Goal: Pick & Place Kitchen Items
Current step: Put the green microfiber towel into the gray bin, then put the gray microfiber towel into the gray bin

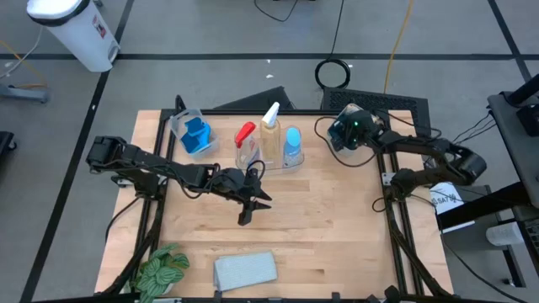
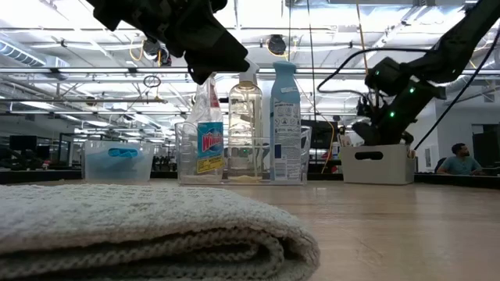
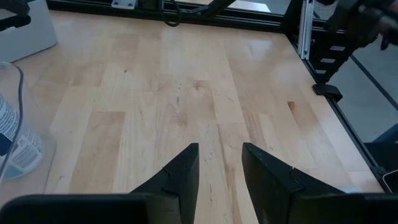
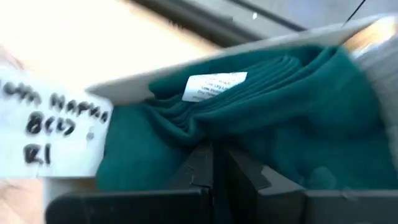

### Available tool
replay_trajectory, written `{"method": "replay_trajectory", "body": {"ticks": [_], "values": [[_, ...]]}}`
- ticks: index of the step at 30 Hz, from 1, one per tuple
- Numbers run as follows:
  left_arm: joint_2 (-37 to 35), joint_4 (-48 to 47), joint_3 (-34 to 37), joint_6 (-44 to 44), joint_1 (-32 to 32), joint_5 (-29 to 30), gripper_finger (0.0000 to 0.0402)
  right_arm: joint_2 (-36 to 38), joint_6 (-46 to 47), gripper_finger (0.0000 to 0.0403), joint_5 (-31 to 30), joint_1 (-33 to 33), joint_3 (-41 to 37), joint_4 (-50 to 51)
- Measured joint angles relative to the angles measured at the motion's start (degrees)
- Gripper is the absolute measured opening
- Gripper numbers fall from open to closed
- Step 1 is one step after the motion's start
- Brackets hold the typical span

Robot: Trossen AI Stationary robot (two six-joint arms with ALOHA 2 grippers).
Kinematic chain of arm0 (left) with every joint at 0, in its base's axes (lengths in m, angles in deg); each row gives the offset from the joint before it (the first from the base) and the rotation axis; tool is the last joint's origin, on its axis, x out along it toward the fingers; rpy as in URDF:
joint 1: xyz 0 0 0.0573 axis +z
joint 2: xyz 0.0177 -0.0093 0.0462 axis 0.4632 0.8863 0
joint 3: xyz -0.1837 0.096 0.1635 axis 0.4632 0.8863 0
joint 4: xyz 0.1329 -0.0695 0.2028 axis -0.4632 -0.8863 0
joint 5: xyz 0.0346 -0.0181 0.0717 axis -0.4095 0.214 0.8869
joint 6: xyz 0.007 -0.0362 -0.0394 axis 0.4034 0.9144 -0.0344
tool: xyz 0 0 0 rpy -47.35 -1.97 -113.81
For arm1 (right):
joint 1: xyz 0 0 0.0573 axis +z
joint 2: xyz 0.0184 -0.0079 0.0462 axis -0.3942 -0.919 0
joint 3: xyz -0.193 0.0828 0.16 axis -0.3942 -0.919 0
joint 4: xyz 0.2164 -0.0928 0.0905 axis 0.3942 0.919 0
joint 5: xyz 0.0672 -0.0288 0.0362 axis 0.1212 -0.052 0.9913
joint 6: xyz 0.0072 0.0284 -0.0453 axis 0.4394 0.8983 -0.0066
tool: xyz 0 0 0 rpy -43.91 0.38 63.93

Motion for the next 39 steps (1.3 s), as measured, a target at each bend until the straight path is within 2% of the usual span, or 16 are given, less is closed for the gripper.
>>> {"method": "replay_trajectory", "body": {"ticks": [8, 12, 15, 17, 20, 27, 30, 35, 39], "values": [[0.0, 0.0, 0.0, 0.0, 0.0, 0.0, 0.0129, 10.4, 0.1, 0.0013, -0.1, 0.6, 0.0, 1.1], [0.0, -0.3, 0.0, 0.5, -0.1, -0.7, 0.0129, 15.7, 0.4, 0.0011, 0.3, 2.9, 0.0, 2.8], [0.0, -2.1, 0.0, 0.7, -0.6, -3.5, 0.0129, 19.3, 1.6, 0.0012, 4.1, 5.7, 0.0, 4.5], [0.0, -4.6, 0.0, 0.0, -1.6, -8.2, 0.0129, 21.5, 4.0, 0.0011, 6.9, 8.2, 0.0, 5.3], [0.0, -9.1, 0.0, -4.9, -4.8, -15.2, 0.0129, 23.7, 7.6, 0.0007, 9.4, 13.0, 0.0, 5.4], [1.0, -20.1, 0.0, -21.5, -17.3, -15.1, 0.0126, 25.2, 10.9, 0.0001, 10.2, 27.2, 0.0, 3.0], [2.5, -19.9, 0.0, -23.9, -22.2, -14.5, 0.0098, 24.9, 11.0, 0.0001, 7.3, 33.6, 0.0, 1.5], [7.2, -19.3, 0.0, -20.9, -25.4, -14.1, 0.0013, 23.5, 9.2, 0.0001, -4.0, 42.3, 0.0, -3.4], [11.8, -16.5, 0.0, -18.3, -25.4, -14.1, 0.0013, 23.3, 7.6, 0.0001, -5.2, 45.7, 0.0, -8.4]]}}
